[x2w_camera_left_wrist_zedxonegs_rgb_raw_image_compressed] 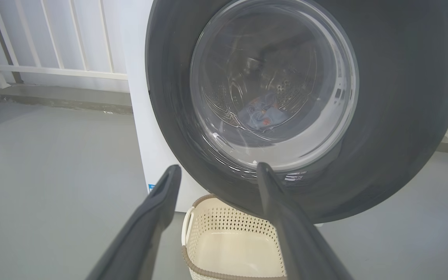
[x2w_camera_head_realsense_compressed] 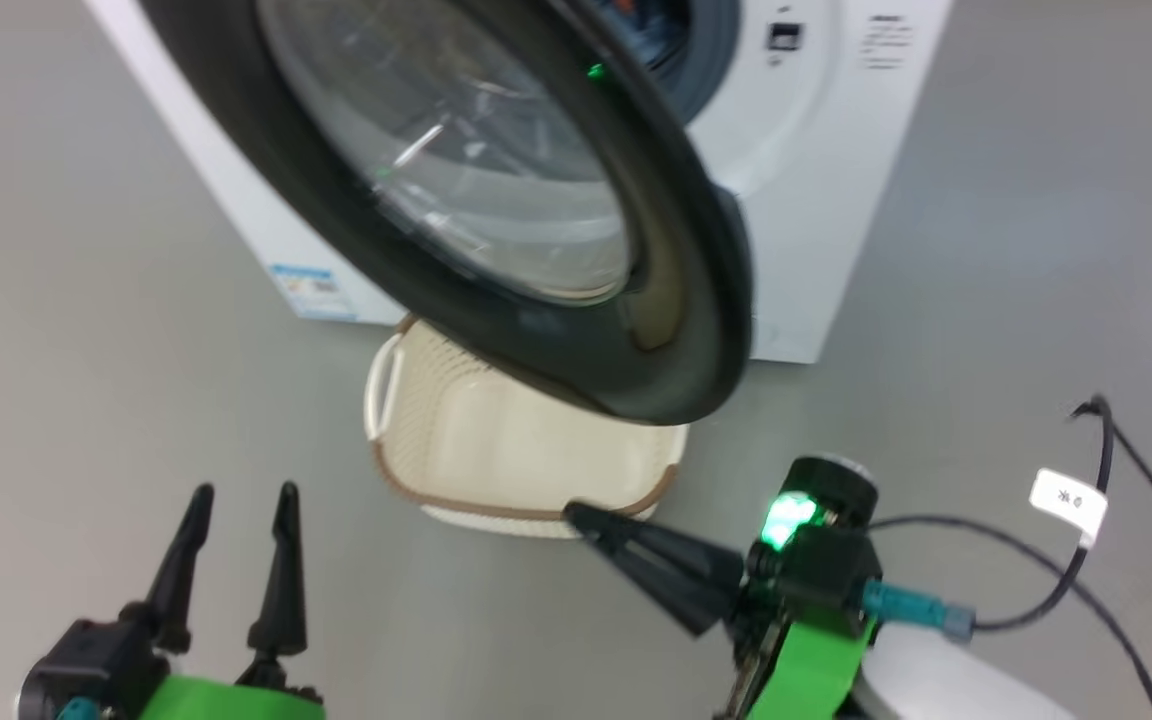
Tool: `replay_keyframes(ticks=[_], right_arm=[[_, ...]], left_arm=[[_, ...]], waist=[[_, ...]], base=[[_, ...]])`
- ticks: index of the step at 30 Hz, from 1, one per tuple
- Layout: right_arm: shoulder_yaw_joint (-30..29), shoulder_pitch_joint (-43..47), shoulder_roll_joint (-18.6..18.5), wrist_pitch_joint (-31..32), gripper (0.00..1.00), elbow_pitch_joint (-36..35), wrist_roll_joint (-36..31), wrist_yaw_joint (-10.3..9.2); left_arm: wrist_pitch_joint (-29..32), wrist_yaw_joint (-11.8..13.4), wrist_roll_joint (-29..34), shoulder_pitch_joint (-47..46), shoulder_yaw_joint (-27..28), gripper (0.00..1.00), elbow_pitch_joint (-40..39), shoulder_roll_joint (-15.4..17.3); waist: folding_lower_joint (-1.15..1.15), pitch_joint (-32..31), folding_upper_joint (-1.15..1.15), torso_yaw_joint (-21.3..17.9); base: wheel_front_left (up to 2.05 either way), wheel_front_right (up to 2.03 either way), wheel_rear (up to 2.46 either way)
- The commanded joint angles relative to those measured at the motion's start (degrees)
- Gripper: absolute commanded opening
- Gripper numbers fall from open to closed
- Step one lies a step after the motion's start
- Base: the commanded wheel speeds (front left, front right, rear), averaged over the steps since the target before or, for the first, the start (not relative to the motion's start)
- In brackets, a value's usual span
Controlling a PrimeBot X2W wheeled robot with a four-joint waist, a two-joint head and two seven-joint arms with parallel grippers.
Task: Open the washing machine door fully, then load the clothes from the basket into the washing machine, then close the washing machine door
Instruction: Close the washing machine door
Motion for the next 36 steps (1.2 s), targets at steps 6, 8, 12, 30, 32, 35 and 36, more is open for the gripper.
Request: replay_keyframes(ticks=[6,8,12,30,32,35,36], right_arm=[[-3.3,-4.1,0.3,-0.3,0.0,6.3,0.9,0.09],[-4.8,-4.9,0.8,-0.3,0.0,8.4,0.3,0.09],[-8.7,-5.9,2.5,-0.3,0.0,11.4,-1.3,0.09],[-28.6,-11.2,5.1,-0.3,0.0,17.7,-8.9,0.09],[-29.4,-12.9,5.4,-0.3,0.0,18.4,-8.8,0.09],[-31.6,-15.7,6.4,-0.3,0.0,19.2,-8.8,0.09],[-32.2,-16.6,6.6,-0.3,0.0,19.5,-9.1,0.09]], left_arm=[[-0.4,-0.1,-2.3,-4.5,-1.0,1.0,-2.3,0.5],[-0.4,-0.1,-2.7,-4.9,-1.4,1.0,-2.3,0.5],[-0.4,-0.1,-3.1,-5.4,-1.8,1.0,-2.3,0.5],[-0.4,-0.1,-4.3,-8.3,-3.5,1.0,-2.7,0.5],[-0.4,-0.1,-4.5,-8.7,-3.7,1.0,-2.8,0.5],[-0.4,-0.1,-4.6,-9.2,-4.0,1.0,-2.9,0.5],[-0.4,-0.1,-4.6,-9.3,-4.2,1.0,-2.9,0.5]], waist=[[0.0,6.5,0.0,8.2],[0.0,7.4,0.0,8.7],[0.0,8.8,0.0,8.8],[0.0,14.4,0.0,8.2],[0.0,15.1,0.0,8.3],[0.0,16.3,0.0,8.4],[0.0,16.6,0.0,8.3]], base=[[0.0,0.0,0.0],[0.0,0.0,0.0],[0.0,0.0,0.0],[0.0,0.0,0.0],[0.0,0.0,0.0],[0.0,0.0,0.0],[0.0,0.0,0.0]])
